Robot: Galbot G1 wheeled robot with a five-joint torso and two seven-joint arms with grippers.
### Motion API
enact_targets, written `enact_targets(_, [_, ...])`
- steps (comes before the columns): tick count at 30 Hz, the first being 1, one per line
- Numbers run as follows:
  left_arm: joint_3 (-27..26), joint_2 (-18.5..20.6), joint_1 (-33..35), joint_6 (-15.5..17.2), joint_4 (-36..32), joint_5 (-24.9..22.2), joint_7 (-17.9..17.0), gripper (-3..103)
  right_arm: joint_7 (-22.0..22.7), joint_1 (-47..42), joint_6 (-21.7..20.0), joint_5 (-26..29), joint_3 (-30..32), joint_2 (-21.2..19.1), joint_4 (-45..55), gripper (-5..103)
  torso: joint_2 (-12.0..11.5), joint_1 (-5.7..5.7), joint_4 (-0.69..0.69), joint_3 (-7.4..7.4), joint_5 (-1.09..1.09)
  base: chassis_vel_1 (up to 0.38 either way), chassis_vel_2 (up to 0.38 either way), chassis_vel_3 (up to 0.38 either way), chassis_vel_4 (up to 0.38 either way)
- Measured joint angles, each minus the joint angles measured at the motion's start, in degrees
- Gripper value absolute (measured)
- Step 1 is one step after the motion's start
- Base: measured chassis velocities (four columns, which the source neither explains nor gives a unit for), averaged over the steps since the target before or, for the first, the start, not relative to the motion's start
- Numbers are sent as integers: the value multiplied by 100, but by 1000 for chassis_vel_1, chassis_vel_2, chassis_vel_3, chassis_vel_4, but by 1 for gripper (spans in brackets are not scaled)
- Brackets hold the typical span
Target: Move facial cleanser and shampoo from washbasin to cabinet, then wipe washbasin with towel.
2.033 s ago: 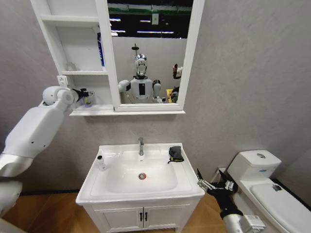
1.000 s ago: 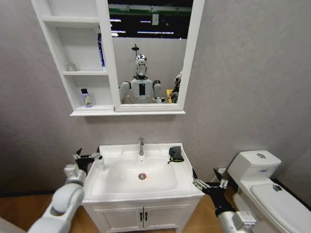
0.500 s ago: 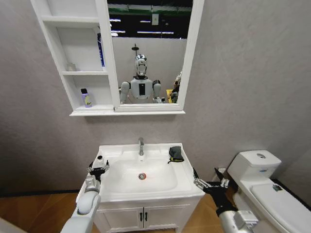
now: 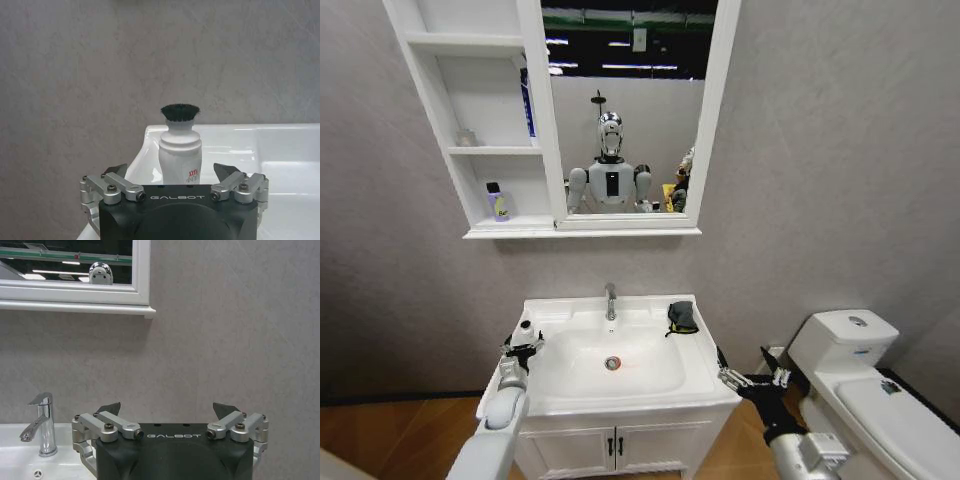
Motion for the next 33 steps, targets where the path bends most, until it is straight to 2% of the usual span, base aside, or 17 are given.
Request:
enact_targets(4, [-12, -73, -32, 3, 121, 23, 9, 81, 3, 15, 6, 9, 26, -12, -8, 100, 0, 0, 0, 0, 0, 0, 0, 0, 0])
enact_targets(5, [-12, -73, -32, 3, 121, 23, 9, 81, 3, 15, 6, 9, 26, -12, -8, 100, 0, 0, 0, 0, 0, 0, 0, 0, 0])
enact_targets(7, [-15, -91, -51, 18, 123, 12, 13, 70, 6, 41, 3, 13, 21, -15, -9, 100, 0, 0, 0, 0, 0, 0, 0, 0, 0])
enact_targets(10, [-15, -96, -56, 27, 115, 4, 29, 64, 8, 50, -3, 12, 6, -12, -9, 100, 0, 0, 0, 0, 0, 0, 0, 0, 0])
enact_targets(12, [-19, -101, -35, 43, 31, -11, 53, 48, 11, 64, -13, 1, -18, -1, -5, 100, 0, 0, -1, 0, 0, 0, 0, 0, 0])
enact_targets(13, [-19, -101, -35, 43, 31, -11, 53, 48, 11, 64, -13, 1, -18, -1, -5, 100, 0, 0, -1, 0, 0, 0, 0, 0, 0])
enact_targets(17, [-25, -11, 212, 412, -513, -111, -94, 37, 20, 71, -16, -1, -14, -1, 10, 100, 0, 0, -1, 0, -2, 0, 0, 0, 0])
enact_targets(21, [76, 366, 584, 911, -1662, -426, -649, 31, 27, 59, -14, 2, -6, 8, 26, 100, 0, 0, 2, 0, -3, 0, 0, 0, 0])
enact_targets(22, [109, 691, 716, 1275, -2511, -708, -993, 31, 27, 50, -12, 1, -10, 20, 31, 100, 0, 0, 1, 0, -1, 0, 0, 0, 0])
enact_targets(23, [117, 886, 746, 1514, -2918, -952, -1165, 31, 27, 47, -11, 0, -11, 21, 31, 100, 0, 0, 1, -1, 0, 0, 0, 0, 0])
enact_targets(24, [117, 886, 746, 1514, -2918, -952, -1165, 31, 27, 47, -11, 0, -11, 21, 31, 100, 0, 0, 1, -1, 0, 0, 0, 0, 0])
enact_targets(26, [121, 1664, 664, 2422, -4065, -2455, -1826, 31, 27, 45, -3, -2, -13, 15, 26, 100, 1, -1, 1, -1, -1, 0, 0, 0, 0])
enact_targets(27, [121, 1664, 664, 2422, -4065, -2455, -1826, 31, 27, 45, -3, -2, -13, 15, 26, 100, 1, -1, 1, -1, -1, 0, 0, 0, 0])
enact_targets(29, [28, 2495, 332, 3007, -4786, -3890, -2409, 31, 29, 44, 40, -19, -60, 17, -23, 100, 1, -1, -1, -1, 3, 0, 0, 0, 0])
enact_targets(30, [28, 2495, 332, 3007, -4786, -3890, -2409, 31, 29, 44, 40, -19, -60, 17, -23, 100, 1, -1, -1, -1, 3, 0, 0, 0, 0])
enact_targets(32, [-30, 3312, -227, 3289, -5068, -4940, -2725, 31, 26, -9, 73, -55, -122, 32, -36, 100, 1, -1, 0, -1, -2, 0, 0, 0, 0])
enact_targets(33, [-30, 3312, -227, 3289, -5068, -4940, -2725, 31, 26, -9, 73, -55, -122, 32, -36, 100, 1, -1, 0, -1, -2, 0, 0, 0, 0])
